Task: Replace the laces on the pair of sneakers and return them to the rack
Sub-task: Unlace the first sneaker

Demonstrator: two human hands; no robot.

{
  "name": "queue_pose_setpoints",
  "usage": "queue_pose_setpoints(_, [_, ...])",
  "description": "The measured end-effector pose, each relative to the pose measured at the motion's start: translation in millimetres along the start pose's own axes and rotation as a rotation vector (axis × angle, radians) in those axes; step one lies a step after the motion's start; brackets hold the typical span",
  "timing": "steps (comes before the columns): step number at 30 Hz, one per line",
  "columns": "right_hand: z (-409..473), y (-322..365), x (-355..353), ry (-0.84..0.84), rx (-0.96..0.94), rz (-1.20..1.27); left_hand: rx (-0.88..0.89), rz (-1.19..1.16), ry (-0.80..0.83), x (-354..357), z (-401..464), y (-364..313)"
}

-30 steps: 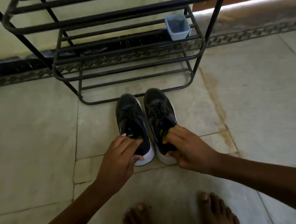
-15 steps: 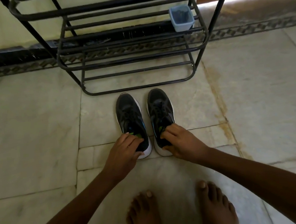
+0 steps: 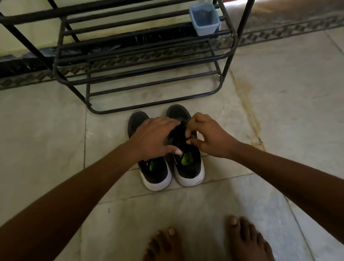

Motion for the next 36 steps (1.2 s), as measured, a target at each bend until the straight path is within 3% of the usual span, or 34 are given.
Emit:
queue_pose_setpoints(3, [6, 1, -1, 0.023, -0.004, 0.101, 0.033, 0.006, 0.085, 16, 12, 0])
queue_pose_setpoints(8, [-6, -10, -11, -0.035, 0.089, 0.719, -0.003, -0.031, 0.054, 21, 15, -2])
queue_pose_setpoints(14, [-30, -22, -58, -0.305, 0.153, 0.974, -0.062, -0.115, 0.060, 23, 9, 0])
queue_pose_setpoints(17, [-49, -37, -82, -0.507, 0.203, 0.891, -0.044, -0.222, -0.052, 19, 1, -6])
queue_pose_setpoints(20, [-65, -56, -82, -0.602, 0.392, 0.684, 0.005, -0.316, -0.168, 18, -6, -14])
queue_pose_setpoints(23, [-69, -70, -55, -0.431, 0.639, 0.426, 0.047, -0.328, -0.256, 12, -6, -26])
queue_pose_setpoints(27, [-63, -62, -4, -0.058, 0.775, 0.128, 0.007, -0.243, -0.272, 11, 1, -38])
queue_pose_setpoints(29, [-63, -46, 6, -0.064, 0.760, 0.000, -0.013, -0.239, -0.293, 11, 4, -39])
queue_pose_setpoints(32, [-59, -18, 12, -0.183, 0.596, -0.121, -0.013, -0.302, -0.355, 9, 4, -38])
queue_pose_setpoints(36, [-52, 4, 24, -0.191, 0.425, -0.218, -0.040, -0.582, -0.490, 3, -3, -17])
Point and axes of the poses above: each hand's wrist, its own z-axis towards the middle knuckle, its own x-axis out of the palm, y = z × x, the point moved 9 cm from there along z, towards the middle knuckle, and after that the axes turned 10 degrees about y, right-handed, at the moved point
